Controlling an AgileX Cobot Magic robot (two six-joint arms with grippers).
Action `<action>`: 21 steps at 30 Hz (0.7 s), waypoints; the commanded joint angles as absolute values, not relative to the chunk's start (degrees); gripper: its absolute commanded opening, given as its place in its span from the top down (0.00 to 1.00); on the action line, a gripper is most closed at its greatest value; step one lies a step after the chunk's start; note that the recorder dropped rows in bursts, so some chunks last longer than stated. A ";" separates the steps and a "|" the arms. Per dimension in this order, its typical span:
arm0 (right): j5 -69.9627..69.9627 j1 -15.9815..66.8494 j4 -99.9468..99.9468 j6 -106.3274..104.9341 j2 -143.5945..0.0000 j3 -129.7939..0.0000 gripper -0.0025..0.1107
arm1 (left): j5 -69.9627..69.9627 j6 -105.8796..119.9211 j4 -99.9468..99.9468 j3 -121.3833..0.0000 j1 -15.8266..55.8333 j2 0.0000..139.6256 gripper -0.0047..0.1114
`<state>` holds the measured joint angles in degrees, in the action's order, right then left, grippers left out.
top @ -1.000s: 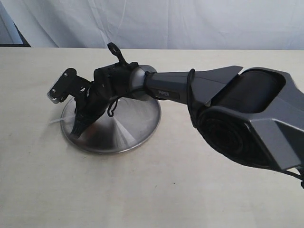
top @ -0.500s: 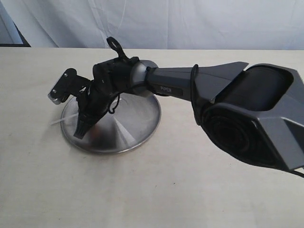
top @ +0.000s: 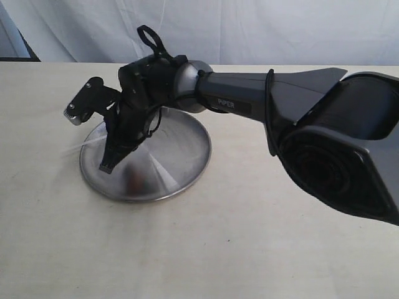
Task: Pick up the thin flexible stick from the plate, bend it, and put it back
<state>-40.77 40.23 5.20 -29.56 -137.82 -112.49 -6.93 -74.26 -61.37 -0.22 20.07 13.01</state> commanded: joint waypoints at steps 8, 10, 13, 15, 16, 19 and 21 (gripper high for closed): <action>-29.62 40.05 -2.26 -23.51 -136.96 -112.39 0.99 | -6.86 -74.31 -61.51 0.00 20.22 12.67 0.96; -28.15 40.05 -2.26 -23.62 -137.62 -112.39 0.98 | -6.86 -74.31 -61.51 0.00 20.22 12.67 0.96; -26.29 40.05 -1.01 -23.62 -138.88 -112.39 0.89 | -6.86 -74.31 -61.51 0.00 20.22 12.67 0.96; -24.42 40.05 0.80 -23.62 -139.66 -112.39 0.79 | -6.86 -74.31 -61.51 0.00 20.22 12.67 0.96; -23.64 40.05 1.70 -23.62 -139.93 -112.39 0.74 | -6.86 -74.31 -61.51 0.00 20.22 12.67 0.96; -20.16 40.05 7.40 -23.37 -141.06 -112.39 0.66 | -6.86 -74.31 -61.51 0.00 20.22 12.67 0.96; -17.28 40.05 9.35 -22.40 -141.65 -112.39 0.66 | -6.86 -74.31 -61.51 0.00 20.22 12.67 0.96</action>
